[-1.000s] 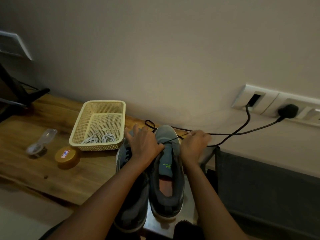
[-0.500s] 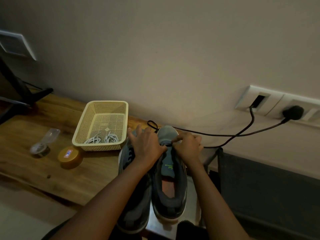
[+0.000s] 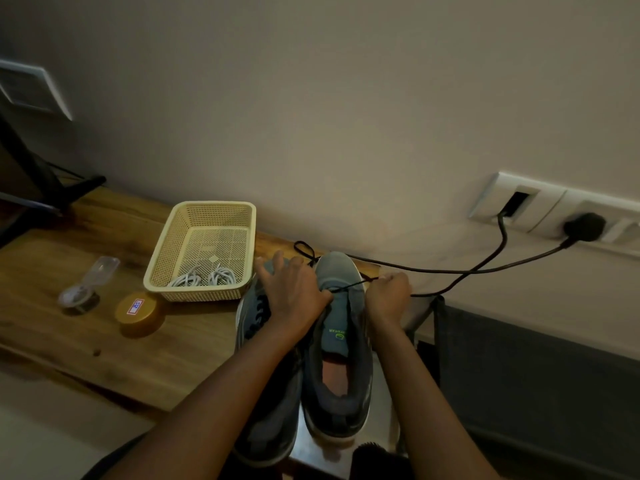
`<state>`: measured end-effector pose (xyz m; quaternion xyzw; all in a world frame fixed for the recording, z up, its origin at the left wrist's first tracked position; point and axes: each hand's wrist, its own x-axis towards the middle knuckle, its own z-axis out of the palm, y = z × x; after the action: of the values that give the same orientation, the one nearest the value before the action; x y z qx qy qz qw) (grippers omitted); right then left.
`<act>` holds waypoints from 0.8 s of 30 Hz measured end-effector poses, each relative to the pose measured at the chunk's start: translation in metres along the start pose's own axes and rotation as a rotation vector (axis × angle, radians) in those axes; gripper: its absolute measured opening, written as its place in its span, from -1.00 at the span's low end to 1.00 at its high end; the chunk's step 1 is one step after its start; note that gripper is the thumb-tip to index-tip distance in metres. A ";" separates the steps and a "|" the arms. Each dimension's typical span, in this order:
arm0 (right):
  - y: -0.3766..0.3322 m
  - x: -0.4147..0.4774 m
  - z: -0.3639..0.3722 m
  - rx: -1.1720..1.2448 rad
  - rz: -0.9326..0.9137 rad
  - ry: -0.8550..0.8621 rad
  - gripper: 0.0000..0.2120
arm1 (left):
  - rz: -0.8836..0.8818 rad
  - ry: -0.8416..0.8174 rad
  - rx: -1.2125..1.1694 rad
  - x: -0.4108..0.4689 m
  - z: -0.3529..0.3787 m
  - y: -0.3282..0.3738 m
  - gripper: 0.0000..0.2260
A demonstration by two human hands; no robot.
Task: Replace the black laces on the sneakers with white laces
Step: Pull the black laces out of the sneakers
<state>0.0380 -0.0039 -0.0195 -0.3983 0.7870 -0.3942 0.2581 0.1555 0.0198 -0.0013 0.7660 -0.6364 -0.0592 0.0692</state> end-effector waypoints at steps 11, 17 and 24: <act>-0.005 -0.008 -0.006 -0.410 -0.338 -0.329 -0.86 | -0.021 -0.014 0.013 -0.001 -0.003 -0.001 -0.62; -0.007 -0.008 -0.006 -0.468 -0.378 -0.283 -0.88 | 0.002 0.029 -0.003 -0.003 -0.001 0.002 -0.72; 0.001 0.004 -0.003 -0.127 -0.163 -0.202 -0.87 | 0.009 0.053 -0.018 -0.003 0.001 0.003 -0.75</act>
<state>0.0335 -0.0057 -0.0191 -0.5142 0.7454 -0.3210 0.2775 0.1520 0.0223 -0.0018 0.7639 -0.6370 -0.0443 0.0934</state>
